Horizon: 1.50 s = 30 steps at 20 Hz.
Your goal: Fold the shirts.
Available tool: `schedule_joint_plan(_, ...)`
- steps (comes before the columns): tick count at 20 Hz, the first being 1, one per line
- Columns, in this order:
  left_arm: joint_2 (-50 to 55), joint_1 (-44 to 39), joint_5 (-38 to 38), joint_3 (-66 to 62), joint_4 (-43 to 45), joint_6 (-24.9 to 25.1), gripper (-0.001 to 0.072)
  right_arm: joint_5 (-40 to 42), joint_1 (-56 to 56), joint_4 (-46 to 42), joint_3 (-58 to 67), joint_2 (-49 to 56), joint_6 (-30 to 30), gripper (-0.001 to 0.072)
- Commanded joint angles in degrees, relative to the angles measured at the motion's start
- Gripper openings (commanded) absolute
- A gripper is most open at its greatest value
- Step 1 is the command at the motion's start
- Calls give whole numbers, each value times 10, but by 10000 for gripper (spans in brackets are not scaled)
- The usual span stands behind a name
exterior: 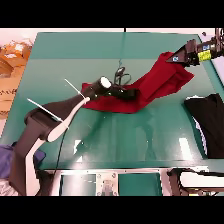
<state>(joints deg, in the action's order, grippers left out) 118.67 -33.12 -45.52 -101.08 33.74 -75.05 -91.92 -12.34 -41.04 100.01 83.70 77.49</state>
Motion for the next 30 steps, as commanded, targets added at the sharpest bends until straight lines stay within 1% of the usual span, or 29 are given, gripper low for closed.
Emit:
schedule_joint_plan(1,7,71,-235,-70,66,-13,19,15,16,2,1,0,9,18)
schedule_joint_plan(2,7,103,-306,-110,103,-38,19,23,31,6,1,0,17,18)
schedule_joint_plan(3,1,132,-357,-145,143,-62,19,35,50,5,1,0,21,18)
schedule_joint_plan(4,-13,159,-386,-172,184,-74,19,51,76,5,1,2,21,18)
schedule_joint_plan(5,-38,188,-396,-185,221,-76,19,67,104,5,0,7,22,18)
schedule_joint_plan(7,-98,240,-390,-185,284,-75,20,112,174,5,0,28,42,18)
schedule_joint_plan(9,-150,286,-390,-185,331,-74,20,186,258,5,0,65,50,18)
schedule_joint_plan(11,-189,328,-389,-185,344,-74,20,293,348,5,0,118,50,18)
schedule_joint_plan(13,-210,358,-390,-184,344,-73,20,439,434,6,0,189,50,19)
schedule_joint_plan(14,-214,369,-391,-184,344,-70,20,525,474,10,0,231,50,41)
schedule_joint_plan(15,-215,376,-392,-178,344,-69,20,615,509,31,0,271,50,276)
schedule_joint_plan(16,-216,381,-395,-170,344,-69,20,681,533,64,0,302,50,483)
schedule_joint_plan(17,-216,382,-396,-160,344,-59,20,706,544,103,0,318,50,502)
schedule_joint_plan(18,-216,382,-396,-151,348,-43,20,695,541,120,1,320,50,474)
schedule_joint_plan(19,-216,382,-397,-146,349,-32,20,664,529,116,2,311,40,380)
schedule_joint_plan(21,-216,382,-397,-144,348,-24,20,545,474,85,2,274,3,11)
schedule_joint_plan(23,-215,382,-396,-144,351,-24,20,414,396,37,1,232,27,16)
schedule_joint_plan(24,-215,382,-395,-144,350,-24,20,369,360,-2,-3,212,48,16)
schedule_joint_plan(26,-216,382,-396,-144,350,-24,20,316,291,-93,-39,163,86,16)
schedule_joint_plan(27,-215,382,-396,-144,350,-24,20,307,260,-133,-71,137,94,17)
schedule_joint_plan(28,-216,382,-396,-144,350,-24,20,305,233,-151,-108,117,105,27)
schedule_joint_plan(29,-215,382,-396,-144,350,-24,20,303,206,-149,-152,106,117,271)
schedule_joint_plan(30,-215,382,-396,-144,350,-25,20,303,187,-140,-189,104,125,600)
